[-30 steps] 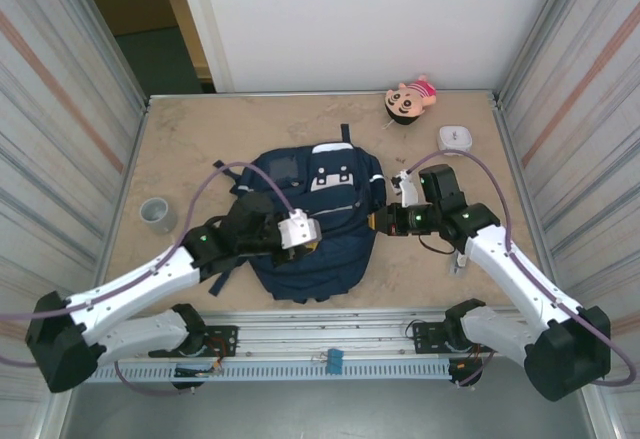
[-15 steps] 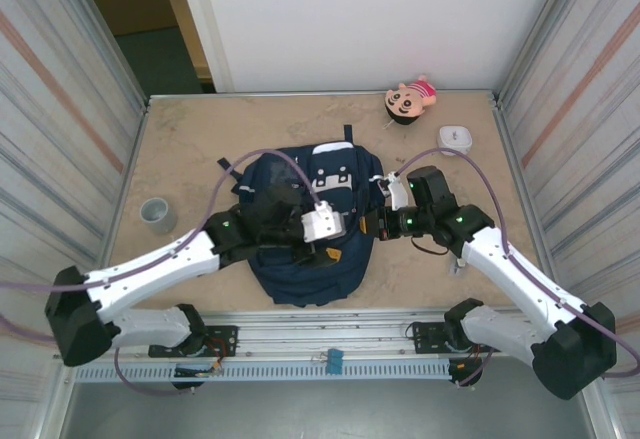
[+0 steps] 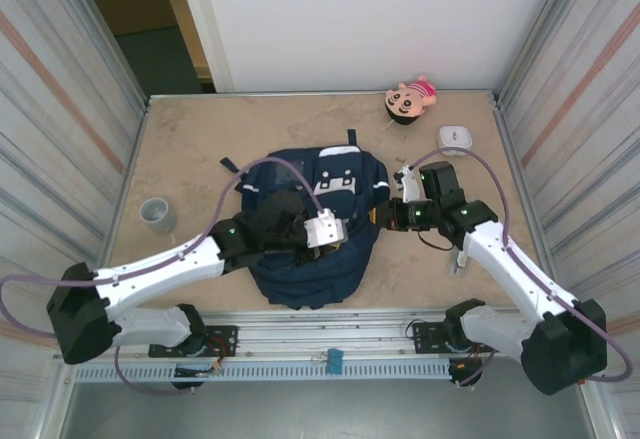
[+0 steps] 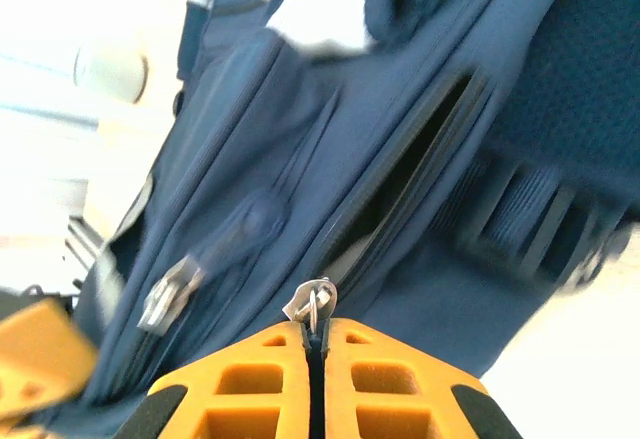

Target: Pack the student bag

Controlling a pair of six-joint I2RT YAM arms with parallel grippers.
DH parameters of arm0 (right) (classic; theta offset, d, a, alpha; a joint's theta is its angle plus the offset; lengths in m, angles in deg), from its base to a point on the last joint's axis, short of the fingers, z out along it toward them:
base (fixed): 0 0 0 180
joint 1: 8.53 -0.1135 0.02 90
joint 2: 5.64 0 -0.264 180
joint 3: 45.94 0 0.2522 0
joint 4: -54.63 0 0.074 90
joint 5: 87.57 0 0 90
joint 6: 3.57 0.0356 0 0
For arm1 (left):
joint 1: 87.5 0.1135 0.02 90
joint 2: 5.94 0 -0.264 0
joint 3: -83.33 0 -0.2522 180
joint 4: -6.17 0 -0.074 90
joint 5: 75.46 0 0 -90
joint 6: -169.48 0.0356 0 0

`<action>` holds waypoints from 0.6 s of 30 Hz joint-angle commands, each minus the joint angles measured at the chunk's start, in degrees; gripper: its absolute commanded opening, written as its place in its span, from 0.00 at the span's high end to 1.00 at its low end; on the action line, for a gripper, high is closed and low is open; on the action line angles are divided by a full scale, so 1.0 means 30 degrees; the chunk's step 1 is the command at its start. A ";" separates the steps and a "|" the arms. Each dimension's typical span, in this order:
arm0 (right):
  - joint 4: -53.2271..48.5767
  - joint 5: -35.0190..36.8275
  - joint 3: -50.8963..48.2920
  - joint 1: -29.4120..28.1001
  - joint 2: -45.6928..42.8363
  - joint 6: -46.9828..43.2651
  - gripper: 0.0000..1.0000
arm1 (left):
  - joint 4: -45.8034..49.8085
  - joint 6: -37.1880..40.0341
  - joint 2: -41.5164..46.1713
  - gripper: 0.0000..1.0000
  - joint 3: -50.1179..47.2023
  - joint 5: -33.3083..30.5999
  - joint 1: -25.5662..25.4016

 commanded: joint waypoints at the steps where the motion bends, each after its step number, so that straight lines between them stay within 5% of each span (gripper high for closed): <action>1: 0.3367 0.2739 -0.0018 0.1532 0.0981 0.0686 1.00 | 0.1183 0.1176 0.1897 0.99 -0.0835 0.2707 -0.0204; 10: 0.5122 0.2963 0.2419 0.2910 0.5814 0.0685 1.00 | 0.2131 0.2278 0.2658 0.98 -0.0856 0.3457 -0.0205; 13: 0.5544 0.2130 0.2777 0.2788 0.5991 0.0639 0.97 | 0.1952 0.1863 0.2552 0.80 -0.0849 0.2669 -0.0169; 16: 0.4702 0.1926 0.3216 0.2527 0.5303 0.0342 0.55 | 0.1309 0.0448 0.2924 0.46 -0.0884 0.1070 -0.0029; 18: 0.3849 0.2377 0.3296 0.2275 0.4346 -0.0111 0.46 | 0.0824 -0.0406 0.3436 0.36 -0.1115 0.1112 0.0654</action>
